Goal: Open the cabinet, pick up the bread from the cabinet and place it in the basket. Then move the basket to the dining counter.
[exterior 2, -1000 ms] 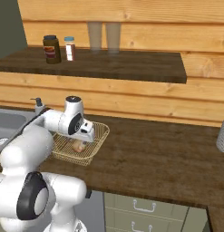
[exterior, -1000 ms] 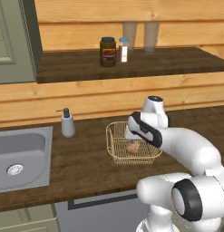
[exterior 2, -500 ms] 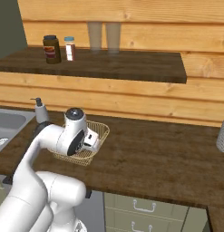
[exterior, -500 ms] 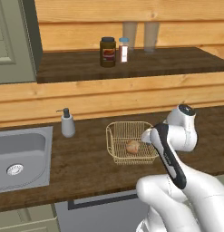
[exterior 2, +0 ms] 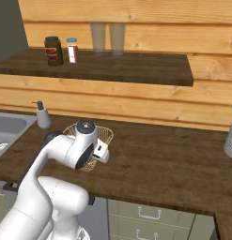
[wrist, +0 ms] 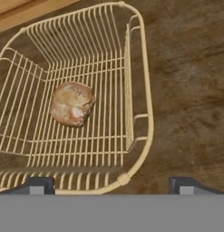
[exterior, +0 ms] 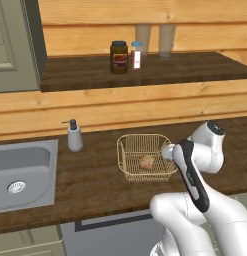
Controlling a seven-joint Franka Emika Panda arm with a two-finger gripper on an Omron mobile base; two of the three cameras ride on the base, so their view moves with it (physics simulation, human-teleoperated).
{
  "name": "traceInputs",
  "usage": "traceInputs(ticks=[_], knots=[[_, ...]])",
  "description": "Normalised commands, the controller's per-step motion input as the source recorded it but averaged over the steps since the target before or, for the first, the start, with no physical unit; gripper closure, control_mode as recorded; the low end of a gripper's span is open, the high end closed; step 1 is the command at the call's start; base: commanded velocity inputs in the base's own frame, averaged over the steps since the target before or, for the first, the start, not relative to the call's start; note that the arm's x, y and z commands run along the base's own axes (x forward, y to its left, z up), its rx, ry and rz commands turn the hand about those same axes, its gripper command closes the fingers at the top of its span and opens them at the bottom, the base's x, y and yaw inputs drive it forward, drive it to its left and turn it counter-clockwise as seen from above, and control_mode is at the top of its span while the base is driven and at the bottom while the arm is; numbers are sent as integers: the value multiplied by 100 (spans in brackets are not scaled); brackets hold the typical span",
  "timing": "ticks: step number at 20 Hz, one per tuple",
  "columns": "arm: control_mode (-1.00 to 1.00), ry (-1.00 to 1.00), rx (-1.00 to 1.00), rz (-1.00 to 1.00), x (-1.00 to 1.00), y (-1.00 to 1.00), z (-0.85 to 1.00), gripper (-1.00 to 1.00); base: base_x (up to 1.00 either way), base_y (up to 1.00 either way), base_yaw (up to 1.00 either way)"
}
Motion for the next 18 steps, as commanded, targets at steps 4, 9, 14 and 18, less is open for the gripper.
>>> traceInputs(ticks=[4,9,14,18], knots=[[-100,18,0,-7,28,-25,6,-100,0,0,0],[-100,22,0,-10,43,-10,-7,-100,0,0,0],[-100,0,0,-1,17,0,-27,-100,0,0,0],[-100,0,1,0,23,-28,-35,-100,0,0,0]])
